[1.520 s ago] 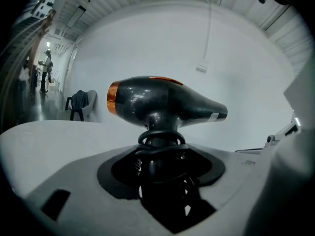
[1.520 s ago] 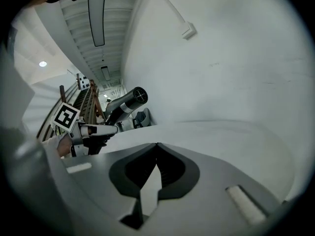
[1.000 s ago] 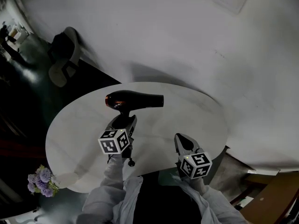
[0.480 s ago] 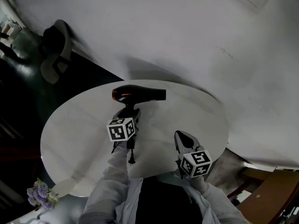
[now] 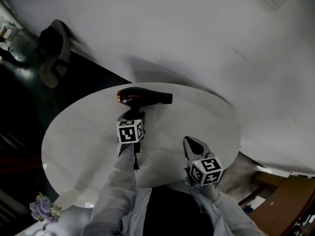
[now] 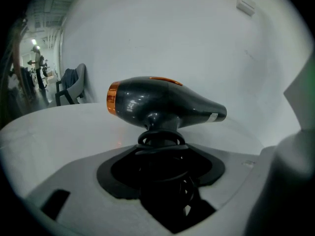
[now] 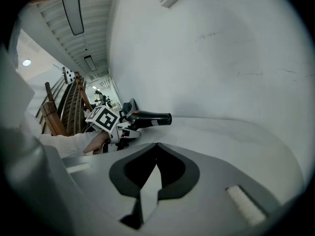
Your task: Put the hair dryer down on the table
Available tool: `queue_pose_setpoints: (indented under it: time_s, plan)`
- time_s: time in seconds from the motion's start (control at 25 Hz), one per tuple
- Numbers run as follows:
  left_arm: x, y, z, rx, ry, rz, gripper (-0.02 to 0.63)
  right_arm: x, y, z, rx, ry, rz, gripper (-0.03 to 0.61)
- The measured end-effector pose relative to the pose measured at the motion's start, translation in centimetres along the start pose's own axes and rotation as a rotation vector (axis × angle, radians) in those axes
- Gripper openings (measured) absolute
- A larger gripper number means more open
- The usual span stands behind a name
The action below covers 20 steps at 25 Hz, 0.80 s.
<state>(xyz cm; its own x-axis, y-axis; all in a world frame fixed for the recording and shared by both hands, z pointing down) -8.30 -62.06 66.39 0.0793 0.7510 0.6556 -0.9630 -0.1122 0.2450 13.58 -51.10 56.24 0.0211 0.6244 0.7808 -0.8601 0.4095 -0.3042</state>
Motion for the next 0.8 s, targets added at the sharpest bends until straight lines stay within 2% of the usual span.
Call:
queue_pose_setpoints:
  time_s: [0.28,0.44,0.56,0.64,0.76,0.8]
  plan:
    - [0.4,-0.5,0.4,-0.057,0.036,0.106,0.268,-0.1,0.4,0.9,-0.038,0.012,-0.009,0.011]
    - [0.3,-0.4,0.4,-0.078,0.029,0.113,0.27,-0.3,0.3,1.1,-0.047,0.007,-0.01,0.011]
    - [0.2,-0.4,0.0,-0.129,0.01,0.172,0.283,-0.4,0.1,1.0,-0.049,-0.001,-0.007,0.011]
    - [0.0,-0.4,-0.6,-0.158,-0.004,0.211,0.343,-0.3,-0.1,0.8,-0.047,-0.003,-0.006,0.011]
    - [-0.1,-1.0,-1.6,-0.14,-0.02,0.19,0.461,-0.5,-0.7,0.3,-0.032,-0.012,0.001,0.011]
    - [0.0,-1.2,-2.1,-0.13,-0.027,0.183,0.481,-0.7,-0.8,0.1,-0.029,-0.021,0.002,0.011]
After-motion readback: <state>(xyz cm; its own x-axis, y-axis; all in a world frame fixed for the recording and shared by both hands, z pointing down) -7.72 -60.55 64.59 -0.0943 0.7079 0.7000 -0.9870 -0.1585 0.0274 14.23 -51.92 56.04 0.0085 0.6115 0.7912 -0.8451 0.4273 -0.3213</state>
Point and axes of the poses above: the fingertips, and each gripper's own axes: z forward along the fingers, y to its left, x out of its underside, the point moved 2 cm from there along -z, backward along the fingers
